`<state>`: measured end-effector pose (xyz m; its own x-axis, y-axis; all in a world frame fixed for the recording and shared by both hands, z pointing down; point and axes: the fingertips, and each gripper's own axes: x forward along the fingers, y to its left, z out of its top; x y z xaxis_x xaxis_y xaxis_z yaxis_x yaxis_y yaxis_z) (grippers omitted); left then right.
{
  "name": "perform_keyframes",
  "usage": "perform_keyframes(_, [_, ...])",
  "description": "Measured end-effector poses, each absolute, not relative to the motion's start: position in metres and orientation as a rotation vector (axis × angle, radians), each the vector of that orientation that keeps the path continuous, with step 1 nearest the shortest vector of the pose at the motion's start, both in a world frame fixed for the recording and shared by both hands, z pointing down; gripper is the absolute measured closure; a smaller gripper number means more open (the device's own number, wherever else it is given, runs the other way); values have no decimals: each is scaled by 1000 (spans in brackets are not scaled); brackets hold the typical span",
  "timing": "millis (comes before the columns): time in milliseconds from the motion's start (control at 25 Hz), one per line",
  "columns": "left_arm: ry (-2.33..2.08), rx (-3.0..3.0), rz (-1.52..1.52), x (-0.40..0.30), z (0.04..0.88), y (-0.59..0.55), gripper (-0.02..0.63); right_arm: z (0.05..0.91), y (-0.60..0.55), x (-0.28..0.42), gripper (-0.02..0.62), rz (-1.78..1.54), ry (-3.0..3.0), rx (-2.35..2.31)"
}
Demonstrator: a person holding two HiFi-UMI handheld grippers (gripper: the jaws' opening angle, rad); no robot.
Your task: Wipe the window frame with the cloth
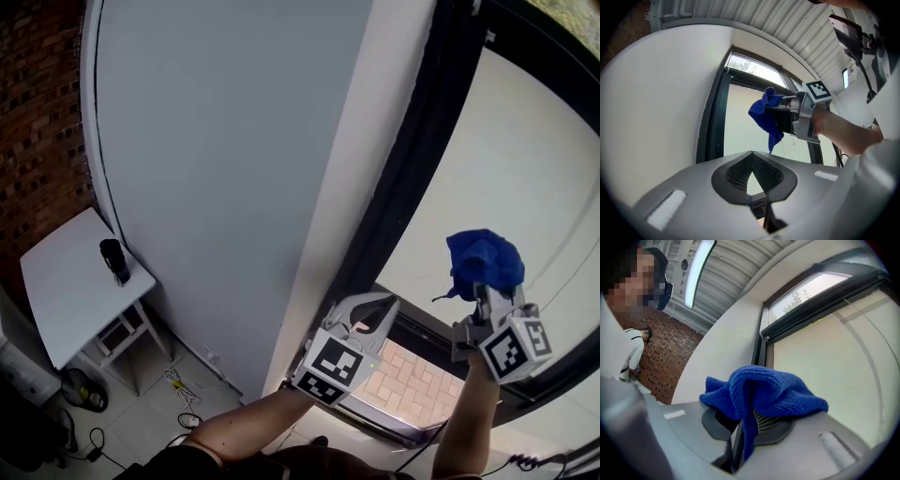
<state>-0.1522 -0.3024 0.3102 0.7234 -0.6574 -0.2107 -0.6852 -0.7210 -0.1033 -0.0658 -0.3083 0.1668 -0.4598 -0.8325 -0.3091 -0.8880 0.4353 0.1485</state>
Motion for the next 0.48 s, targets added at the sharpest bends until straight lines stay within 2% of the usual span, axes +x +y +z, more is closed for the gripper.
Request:
perform_keyframes(240, [1142,-2750,215,-164,330,-289,614,212,-271,-48,540,408,2522,-1552])
perform_keyframes(480, [1108,-2735,217,-147,336,-285,613,262,-265,-17,540,304,2565,-1554])
